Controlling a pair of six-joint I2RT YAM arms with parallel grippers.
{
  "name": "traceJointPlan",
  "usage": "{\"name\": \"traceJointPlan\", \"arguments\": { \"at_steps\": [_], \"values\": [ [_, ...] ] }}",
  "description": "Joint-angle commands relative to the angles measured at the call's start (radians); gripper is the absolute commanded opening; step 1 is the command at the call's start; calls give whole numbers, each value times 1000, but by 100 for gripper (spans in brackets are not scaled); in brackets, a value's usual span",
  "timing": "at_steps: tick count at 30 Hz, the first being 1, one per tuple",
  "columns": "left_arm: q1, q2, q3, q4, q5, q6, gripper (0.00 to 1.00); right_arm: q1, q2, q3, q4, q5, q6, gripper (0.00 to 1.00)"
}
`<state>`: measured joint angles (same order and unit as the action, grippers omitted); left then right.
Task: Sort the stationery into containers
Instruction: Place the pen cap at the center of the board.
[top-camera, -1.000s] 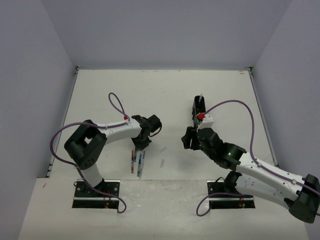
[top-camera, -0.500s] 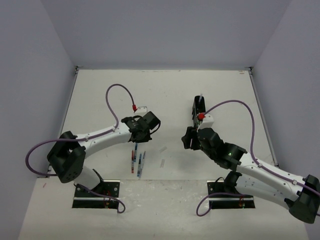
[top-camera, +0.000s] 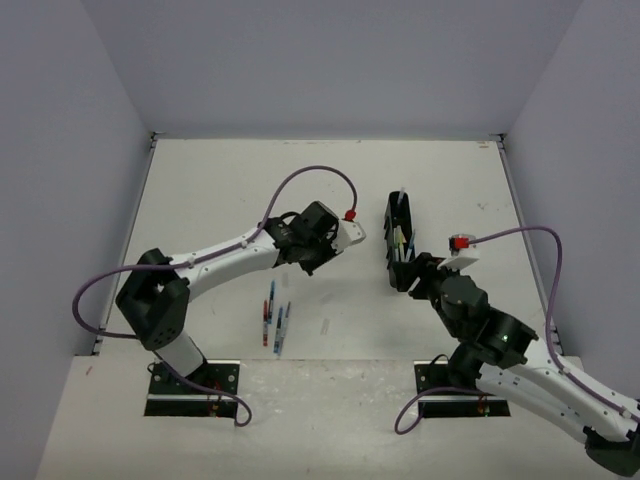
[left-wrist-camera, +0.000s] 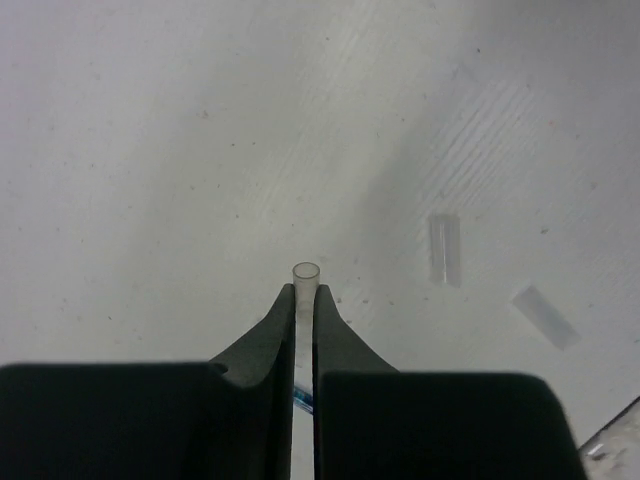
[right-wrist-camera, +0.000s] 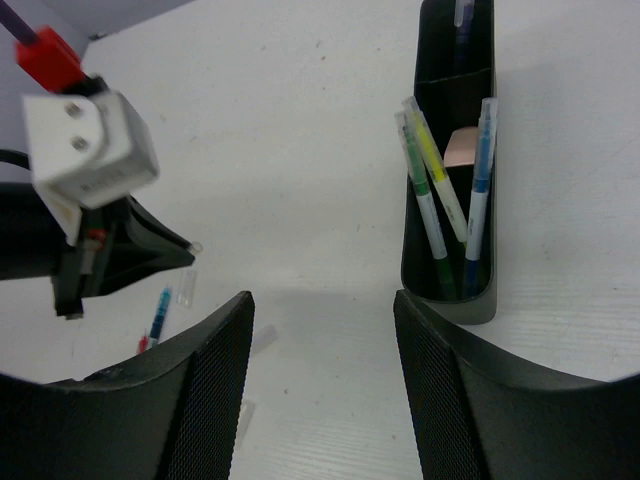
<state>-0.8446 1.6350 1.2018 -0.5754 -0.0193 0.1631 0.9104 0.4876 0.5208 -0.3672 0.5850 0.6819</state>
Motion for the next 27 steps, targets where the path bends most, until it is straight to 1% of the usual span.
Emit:
{"name": "traceJointPlan", "arguments": {
  "at_steps": [1, 2, 4, 7, 12, 15, 17, 18, 20, 22, 23, 27],
  "values": [
    [15, 111, -29, 20, 66, 487, 0, -1, -75, -33, 8, 68, 28, 59],
    [18, 130, -31, 20, 65, 489, 0, -1, -75, -34, 11, 68, 27, 59],
    [24, 156, -46, 55, 71, 574, 0, 0, -62, -30, 15, 60, 21, 59],
    [40, 180, -32, 68, 131, 625, 0, 0, -28, -19, 16, 46, 13, 59],
    [66, 249, 42, 50, 200, 583, 1, 1, -8, -15, 22, 32, 4, 60],
    [65, 273, 61, 36, 218, 562, 4, 1, -15, -20, 25, 31, 3, 61],
    [65, 279, 55, 35, 222, 550, 9, 1, -20, -24, 28, 27, 0, 61],
    [65, 278, 50, 37, 220, 541, 13, 1, -20, -25, 30, 26, -1, 61],
    [65, 266, 38, 46, 210, 522, 27, 1, -15, -22, 31, 25, -1, 61],
    [65, 255, 32, 46, 217, 515, 36, 1, -10, -20, 31, 23, -2, 61],
    [65, 250, 29, 46, 218, 513, 39, 0, -9, -19, 31, 22, -3, 61],
    [65, 240, 31, 51, 205, 503, 42, 1, -8, -22, 32, 21, -5, 61]
  ]
}}
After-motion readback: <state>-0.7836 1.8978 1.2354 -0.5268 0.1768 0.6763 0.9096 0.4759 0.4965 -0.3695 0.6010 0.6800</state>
